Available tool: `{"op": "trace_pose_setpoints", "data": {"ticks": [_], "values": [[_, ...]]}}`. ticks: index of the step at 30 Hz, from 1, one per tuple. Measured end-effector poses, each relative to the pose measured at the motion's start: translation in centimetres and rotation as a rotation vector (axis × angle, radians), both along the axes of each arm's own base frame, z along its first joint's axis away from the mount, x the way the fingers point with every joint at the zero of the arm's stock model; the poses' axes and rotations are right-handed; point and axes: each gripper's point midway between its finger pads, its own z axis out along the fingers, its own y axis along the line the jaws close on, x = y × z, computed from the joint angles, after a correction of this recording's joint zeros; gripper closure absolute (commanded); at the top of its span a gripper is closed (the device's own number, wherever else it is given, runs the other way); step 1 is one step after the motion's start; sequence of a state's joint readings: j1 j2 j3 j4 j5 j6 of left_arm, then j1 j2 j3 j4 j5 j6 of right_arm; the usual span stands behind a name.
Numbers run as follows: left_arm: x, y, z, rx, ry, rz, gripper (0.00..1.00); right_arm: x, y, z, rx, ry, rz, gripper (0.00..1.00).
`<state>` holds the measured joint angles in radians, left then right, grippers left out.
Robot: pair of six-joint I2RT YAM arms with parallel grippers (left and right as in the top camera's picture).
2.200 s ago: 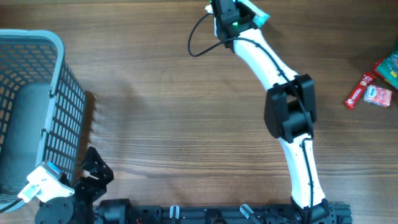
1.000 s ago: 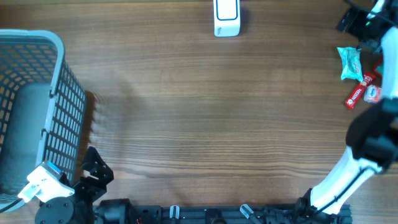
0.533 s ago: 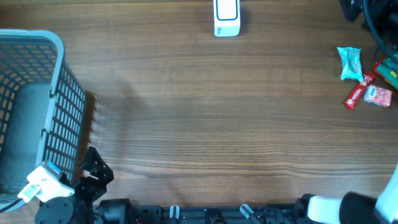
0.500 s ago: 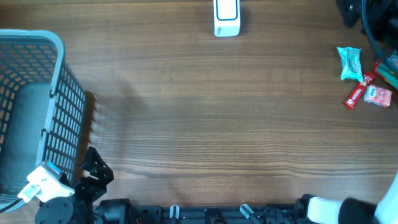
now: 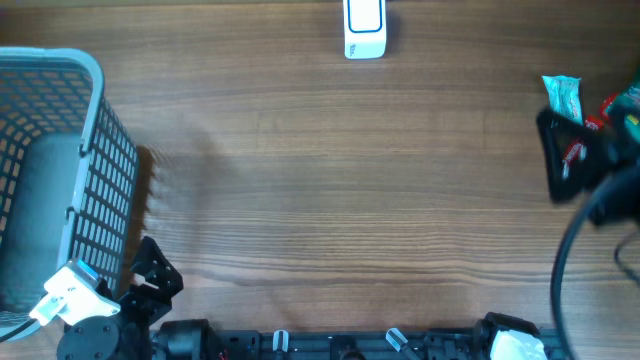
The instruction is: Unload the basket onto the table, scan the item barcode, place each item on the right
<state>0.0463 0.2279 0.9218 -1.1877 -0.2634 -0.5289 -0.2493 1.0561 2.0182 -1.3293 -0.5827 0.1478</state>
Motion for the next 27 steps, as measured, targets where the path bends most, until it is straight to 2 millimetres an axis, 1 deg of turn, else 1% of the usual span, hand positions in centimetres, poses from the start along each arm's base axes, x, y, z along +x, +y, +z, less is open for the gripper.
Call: {"op": "trace_pose_setpoints", "data": {"ticks": [1,2,3,6,9,11,14,20,21,24,27], "values": [[0.0,0.0,0.0,0.000,0.000,0.000,0.00,-1.2,0.3,-0.1,-0.006,-0.001,0.002,0.00],[0.0,0.0,0.0,0.000,0.000,0.000,0.00,-2.8,0.7,-0.8,-0.009,0.017,0.005,0.00],[0.0,0.0,0.0,0.000,0.000,0.000,0.00,-3.8,1.0,-1.3,-0.007,0.033,0.006,0.00],[0.0,0.0,0.0,0.000,0.001,0.000,0.00,-8.1,1.9,-3.2,-0.001,0.086,-0.003,0.00],[0.0,0.0,0.0,0.000,0.002,0.000,0.00,-9.8,2.2,-3.3,-0.011,0.061,-0.012,0.00],[0.0,0.0,0.0,0.000,0.002,0.000,0.00,-10.1,2.1,-3.3,-0.024,0.050,-0.019,0.00],[0.0,0.0,0.0,0.000,0.002,0.000,0.00,-10.1,1.9,-3.3,-0.044,0.046,-0.027,0.00],[0.0,0.0,0.0,0.000,0.002,0.000,0.00,-10.1,2.3,-3.3,-0.125,0.012,0.031,0.00],[0.0,0.0,0.0,0.000,0.002,0.000,0.00,-10.1,2.4,-3.6,-0.134,0.015,0.042,0.00],[0.0,0.0,0.0,0.000,0.002,0.000,0.00,-10.1,2.4,-5.4,-0.171,0.029,0.067,0.00],[0.0,0.0,0.0,0.000,0.002,0.000,0.00,-10.3,2.5,-7.1,-0.211,-0.026,0.080,0.00]]}}
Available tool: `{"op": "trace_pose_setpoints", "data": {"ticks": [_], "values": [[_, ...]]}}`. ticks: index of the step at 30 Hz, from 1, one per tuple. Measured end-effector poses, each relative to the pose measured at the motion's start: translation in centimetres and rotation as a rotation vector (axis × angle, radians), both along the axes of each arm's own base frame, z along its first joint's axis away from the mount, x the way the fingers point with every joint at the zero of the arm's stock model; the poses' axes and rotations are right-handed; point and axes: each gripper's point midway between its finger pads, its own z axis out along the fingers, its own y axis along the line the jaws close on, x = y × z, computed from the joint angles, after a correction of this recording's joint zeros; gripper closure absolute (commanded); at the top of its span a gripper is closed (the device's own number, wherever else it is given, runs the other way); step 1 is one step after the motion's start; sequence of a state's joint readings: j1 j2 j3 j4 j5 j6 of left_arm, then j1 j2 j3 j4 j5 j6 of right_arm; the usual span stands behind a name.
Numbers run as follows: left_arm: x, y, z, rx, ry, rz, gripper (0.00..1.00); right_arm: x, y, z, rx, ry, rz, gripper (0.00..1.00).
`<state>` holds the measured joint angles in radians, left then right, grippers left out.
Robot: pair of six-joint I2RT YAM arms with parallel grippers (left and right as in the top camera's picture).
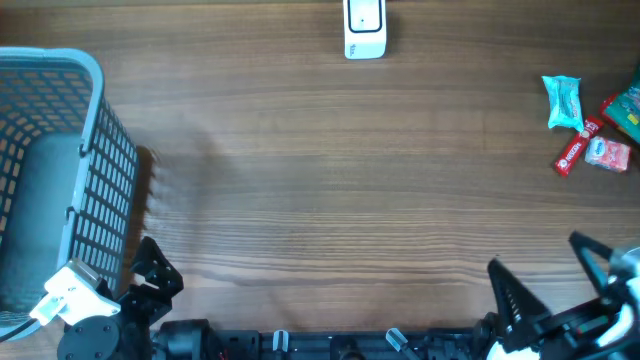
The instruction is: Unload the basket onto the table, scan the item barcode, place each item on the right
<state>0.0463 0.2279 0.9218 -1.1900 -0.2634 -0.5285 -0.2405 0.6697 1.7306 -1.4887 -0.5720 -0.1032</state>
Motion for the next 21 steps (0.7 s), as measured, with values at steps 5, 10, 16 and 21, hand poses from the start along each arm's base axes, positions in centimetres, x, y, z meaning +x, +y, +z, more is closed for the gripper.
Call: {"op": "trace_pose_setpoints", "data": {"ticks": [5,10,16,21], "values": [[0.0,0.0,0.0,-0.001,0.000,0.000,0.00,1.3,0.7,-2.6,-0.056,-0.225,0.113,0.00],[0.0,0.0,0.0,0.000,0.000,0.000,0.00,3.6,1.4,-6.9,-0.076,-0.372,0.187,0.00],[0.0,0.0,0.0,0.000,-0.001,0.000,0.00,7.5,1.6,-13.4,-0.092,-0.510,0.207,0.00],[0.0,0.0,0.0,0.000,0.000,0.000,0.00,9.9,1.6,-15.6,-0.109,-0.618,0.207,0.00]]}}
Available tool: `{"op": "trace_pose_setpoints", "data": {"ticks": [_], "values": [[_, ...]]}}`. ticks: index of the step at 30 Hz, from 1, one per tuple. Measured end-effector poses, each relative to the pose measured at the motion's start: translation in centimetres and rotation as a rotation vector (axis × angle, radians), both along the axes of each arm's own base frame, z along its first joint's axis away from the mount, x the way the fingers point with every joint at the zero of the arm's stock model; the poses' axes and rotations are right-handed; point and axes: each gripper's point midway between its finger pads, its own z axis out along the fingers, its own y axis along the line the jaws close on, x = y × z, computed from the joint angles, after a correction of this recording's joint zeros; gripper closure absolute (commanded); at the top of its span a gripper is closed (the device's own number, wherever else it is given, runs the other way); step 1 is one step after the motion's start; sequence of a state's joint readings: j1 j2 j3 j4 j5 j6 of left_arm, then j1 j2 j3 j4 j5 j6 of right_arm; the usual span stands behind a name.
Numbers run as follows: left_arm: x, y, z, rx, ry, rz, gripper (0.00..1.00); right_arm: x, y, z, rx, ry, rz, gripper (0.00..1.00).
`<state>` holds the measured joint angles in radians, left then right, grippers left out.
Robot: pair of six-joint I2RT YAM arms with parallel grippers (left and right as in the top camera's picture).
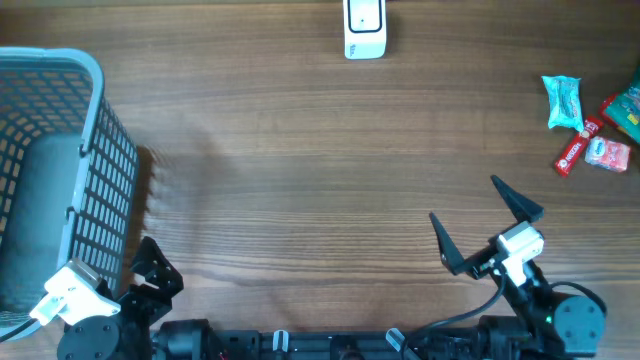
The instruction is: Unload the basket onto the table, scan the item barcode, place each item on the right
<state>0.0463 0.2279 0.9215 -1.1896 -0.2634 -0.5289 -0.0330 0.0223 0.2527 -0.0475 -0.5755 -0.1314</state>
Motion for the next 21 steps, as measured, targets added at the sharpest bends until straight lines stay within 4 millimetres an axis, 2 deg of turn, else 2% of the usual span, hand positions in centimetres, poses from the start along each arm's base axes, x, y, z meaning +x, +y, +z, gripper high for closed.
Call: {"op": "trace_pose_setpoints", "data": {"ticks": [3,5,8,12,14,19,21], "values": [[0.0,0.0,0.0,0.000,0.000,0.000,0.00,0.8,0.0,-1.3,-0.003,-0.053,0.002,0.00],[0.0,0.0,0.0,0.000,0.000,0.000,0.00,1.3,0.0,-3.0,-0.002,-0.043,0.003,0.01],[0.0,0.0,0.0,0.000,0.000,0.000,0.00,1.8,-0.2,-4.3,0.003,-0.018,-0.011,0.00],[0.0,0.0,0.0,0.000,0.000,0.000,0.00,3.0,-2.1,-5.0,0.121,0.047,-0.114,0.00],[0.0,0.0,0.0,0.000,0.000,0.000,0.00,3.7,-3.4,-6.6,0.193,0.130,-0.186,0.00],[0.0,0.0,0.0,0.000,0.000,0.000,0.00,4.4,-4.7,-9.5,0.250,0.258,-0.274,0.00],[0.0,0.0,0.0,0.000,0.000,0.000,0.00,4.5,-5.0,-9.7,0.259,0.266,-0.291,0.00]]}}
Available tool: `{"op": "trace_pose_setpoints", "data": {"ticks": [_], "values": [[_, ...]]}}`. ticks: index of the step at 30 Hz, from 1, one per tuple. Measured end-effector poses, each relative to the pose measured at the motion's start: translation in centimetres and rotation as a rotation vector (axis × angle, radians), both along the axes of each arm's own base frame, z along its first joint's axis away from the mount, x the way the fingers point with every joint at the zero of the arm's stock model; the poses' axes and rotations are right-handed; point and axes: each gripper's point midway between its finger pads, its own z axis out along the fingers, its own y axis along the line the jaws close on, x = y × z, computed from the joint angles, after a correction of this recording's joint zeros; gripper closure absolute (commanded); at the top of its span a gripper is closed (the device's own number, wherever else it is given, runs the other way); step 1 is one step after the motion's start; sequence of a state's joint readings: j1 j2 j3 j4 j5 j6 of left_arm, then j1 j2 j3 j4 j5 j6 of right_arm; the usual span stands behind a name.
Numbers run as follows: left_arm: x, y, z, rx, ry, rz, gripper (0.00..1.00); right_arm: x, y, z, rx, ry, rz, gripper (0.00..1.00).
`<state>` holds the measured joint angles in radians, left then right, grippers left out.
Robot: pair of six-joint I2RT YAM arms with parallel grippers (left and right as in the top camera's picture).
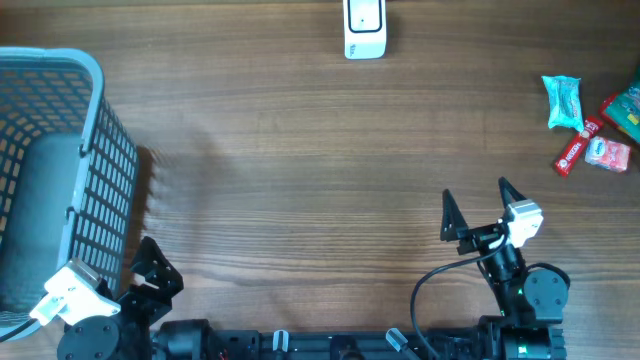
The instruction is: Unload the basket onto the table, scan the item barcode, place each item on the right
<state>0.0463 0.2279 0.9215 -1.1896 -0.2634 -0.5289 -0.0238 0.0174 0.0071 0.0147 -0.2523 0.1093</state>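
Observation:
The white barcode scanner [363, 30] stands at the far edge of the table, in the middle. Several small packaged items lie at the right edge: a teal packet [563, 102], a red stick [573, 152], a pink-white packet [610, 154] and a green packet [628, 108] cut off by the frame. My right gripper [478, 206] is near the front, right of centre, open and empty, its fingers pointing toward the far side. My left gripper [158, 270] rests at the front left beside the basket; its jaws are foreshortened.
A grey mesh basket [95, 150] fills the left edge, with a grey shape inside it. A black cable loops beside the right arm's base at the front edge. The wooden table stretches between the scanner and both arms.
My right gripper has turned so that its fingers point toward the far side, and the gap between them looks narrower. It still holds nothing. The items, scanner and left arm are unchanged.
My right gripper was first over the items at the right edge. Then it was low at the front right corner, open and empty, with the items still lying in place. After that it stood open near the front, right of centre, where it is now.

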Motion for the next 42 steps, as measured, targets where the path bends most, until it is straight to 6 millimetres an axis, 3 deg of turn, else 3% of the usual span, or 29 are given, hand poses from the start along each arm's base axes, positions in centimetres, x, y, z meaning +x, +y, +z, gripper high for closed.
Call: {"op": "trace_pose_setpoints", "data": {"ticks": [34,37,42], "values": [[0.1,-0.4,0.1,0.000,-0.008,-0.034,0.00,-0.1,0.5,0.0,0.003,0.001,0.014,0.00],[-0.1,-0.7,1.1,-0.006,-0.076,-0.051,0.00,-0.1,0.5,0.0,0.003,0.001,0.014,0.00],[-0.2,-2.7,5.9,0.039,-0.357,-0.188,0.00,-0.1,0.5,0.0,0.003,0.001,0.014,0.00]]}}
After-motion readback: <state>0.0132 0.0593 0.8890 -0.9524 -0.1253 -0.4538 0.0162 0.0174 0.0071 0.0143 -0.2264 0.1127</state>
